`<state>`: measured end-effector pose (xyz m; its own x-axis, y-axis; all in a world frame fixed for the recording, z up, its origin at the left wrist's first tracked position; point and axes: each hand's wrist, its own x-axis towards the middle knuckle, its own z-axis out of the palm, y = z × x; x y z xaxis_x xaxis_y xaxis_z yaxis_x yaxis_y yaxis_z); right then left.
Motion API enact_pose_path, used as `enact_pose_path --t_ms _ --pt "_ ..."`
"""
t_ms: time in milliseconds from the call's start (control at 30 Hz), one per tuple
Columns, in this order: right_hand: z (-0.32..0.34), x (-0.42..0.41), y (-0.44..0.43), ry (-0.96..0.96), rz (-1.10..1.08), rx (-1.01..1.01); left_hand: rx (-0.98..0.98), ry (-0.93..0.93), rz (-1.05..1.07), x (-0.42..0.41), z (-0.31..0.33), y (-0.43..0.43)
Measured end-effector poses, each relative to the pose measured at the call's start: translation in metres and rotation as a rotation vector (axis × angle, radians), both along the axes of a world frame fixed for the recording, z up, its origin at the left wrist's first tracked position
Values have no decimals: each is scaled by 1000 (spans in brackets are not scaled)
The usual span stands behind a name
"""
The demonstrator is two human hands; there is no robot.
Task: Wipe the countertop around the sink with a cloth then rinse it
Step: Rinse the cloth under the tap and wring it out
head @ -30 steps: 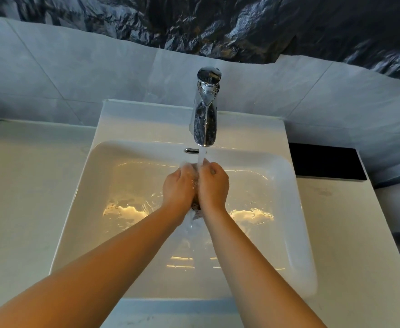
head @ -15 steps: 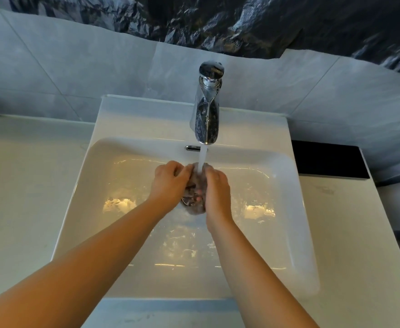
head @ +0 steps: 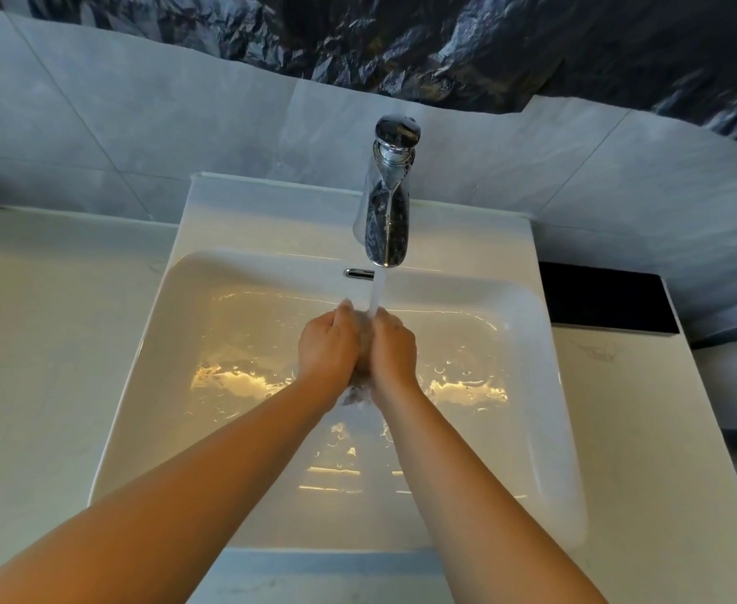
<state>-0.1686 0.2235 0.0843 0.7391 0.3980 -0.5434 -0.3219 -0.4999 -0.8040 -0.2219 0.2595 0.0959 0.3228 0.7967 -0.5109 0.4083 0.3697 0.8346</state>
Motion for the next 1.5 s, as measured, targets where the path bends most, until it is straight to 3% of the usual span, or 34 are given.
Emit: enact_pose_path --t_ms 133,233,333,500,600,667,900,1033,1133,1200,1333,1500 --pt "1 7 -6 186 7 -40 -141 6 -41 -1 0 -1" --pt "9 18 -21 184 45 46 -304 -77 -134 -8 0 10" --pt "36 31 -38 -42 182 102 -390 -148 -49 -27 1 27" --pt "112 40 -40 -635 237 277 -134 -62 -68 -56 14 33" --pt "136 40 -9 -929 441 224 -60 -73 -88 -66 28 28" --pt "137 38 3 -1022 528 124 -3 -97 -102 -72 37 24" --pt "125 26 -6 -1201 530 12 155 -92 -116 -97 53 31" --pt "126 18 -18 -1155 619 -110 226 -47 -144 -108 69 33" --pt "132 -6 -41 -1088 469 78 306 -27 -179 -114 83 36" --pt "125 -29 -65 -895 364 223 341 -39 -190 -117 91 39" --pt "98 -54 -87 -352 504 282 391 -42 -261 -116 105 43" --pt "86 -57 -88 -266 588 310 324 -53 -305 -112 119 43"
